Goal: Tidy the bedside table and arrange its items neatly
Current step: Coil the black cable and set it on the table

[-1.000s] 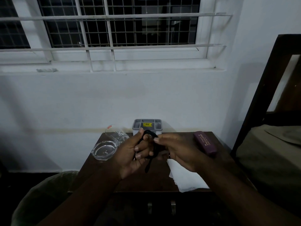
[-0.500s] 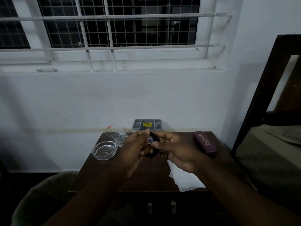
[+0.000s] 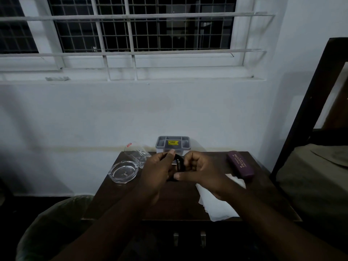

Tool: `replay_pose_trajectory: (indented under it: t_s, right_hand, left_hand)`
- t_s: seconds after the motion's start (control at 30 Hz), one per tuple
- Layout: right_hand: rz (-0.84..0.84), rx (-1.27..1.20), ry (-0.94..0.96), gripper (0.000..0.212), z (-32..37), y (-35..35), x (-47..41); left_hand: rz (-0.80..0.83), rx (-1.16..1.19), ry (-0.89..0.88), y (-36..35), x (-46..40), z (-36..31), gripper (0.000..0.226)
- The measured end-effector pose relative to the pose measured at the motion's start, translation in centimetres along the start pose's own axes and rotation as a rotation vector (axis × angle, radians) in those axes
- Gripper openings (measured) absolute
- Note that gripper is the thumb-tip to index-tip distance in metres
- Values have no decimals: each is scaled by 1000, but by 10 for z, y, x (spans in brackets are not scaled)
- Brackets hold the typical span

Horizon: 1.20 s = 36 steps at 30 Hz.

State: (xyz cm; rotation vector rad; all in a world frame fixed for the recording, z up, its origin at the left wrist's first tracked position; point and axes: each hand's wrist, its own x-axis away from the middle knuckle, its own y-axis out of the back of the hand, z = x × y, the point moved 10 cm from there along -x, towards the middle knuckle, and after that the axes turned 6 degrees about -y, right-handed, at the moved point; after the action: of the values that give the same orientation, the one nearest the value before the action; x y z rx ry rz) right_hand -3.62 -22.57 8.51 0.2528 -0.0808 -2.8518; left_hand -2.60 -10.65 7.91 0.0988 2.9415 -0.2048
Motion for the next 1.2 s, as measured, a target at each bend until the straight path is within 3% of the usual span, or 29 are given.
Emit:
replay_pose_trajectory:
  t_s: [0.17,0.27,0.33,0.4,0.47,0.57,0.7,0.8,0.93,1.03,1.13,1.2]
  right_hand:
    - [-261,578,426,20,29,0,14]
    - [-269,760,493,13,33,-13,20]
    - [-224,615,345,2,29,-14,14]
    - [-137,358,102,8,20,-13,9]
    - [-31,161,-39,17,18,-18,11]
    - [-14,97,-120,20,14,-19,14]
    - [-17,-91,-250,23,4,-16,14]
    - [39,-125,-235,25,11,-9,14]
    - [-11,530,40,18,22,8,11]
    - [-156,860,297,13,26,18,11]
    - [-289,899,445,13,29,21,10]
    - [-310,693,360,16,21,26,6]
  left_hand:
    - [-66,55,1,7,0,-2,32]
    - [-56,145,0,3,5,-5,29]
    - [-52,135,-1,2,6,-6,29]
    - [-65,51,-20,8,2,-6,28]
    - [-97,-186,-151,18,-4,-16,27]
    - [-94,-539,-473,17,-2,-42,19]
    - [-88,-599,-529,22,-9,-36,20]
    - [-83,-539,-364,29,-19,-20,24]
    - [-4,126,52,14,-9,14,30]
    - [35,354,214,1,0,27,26]
    - [31,420,282,-8,5,37,22]
    - [24,432,264,-13,6,37,20]
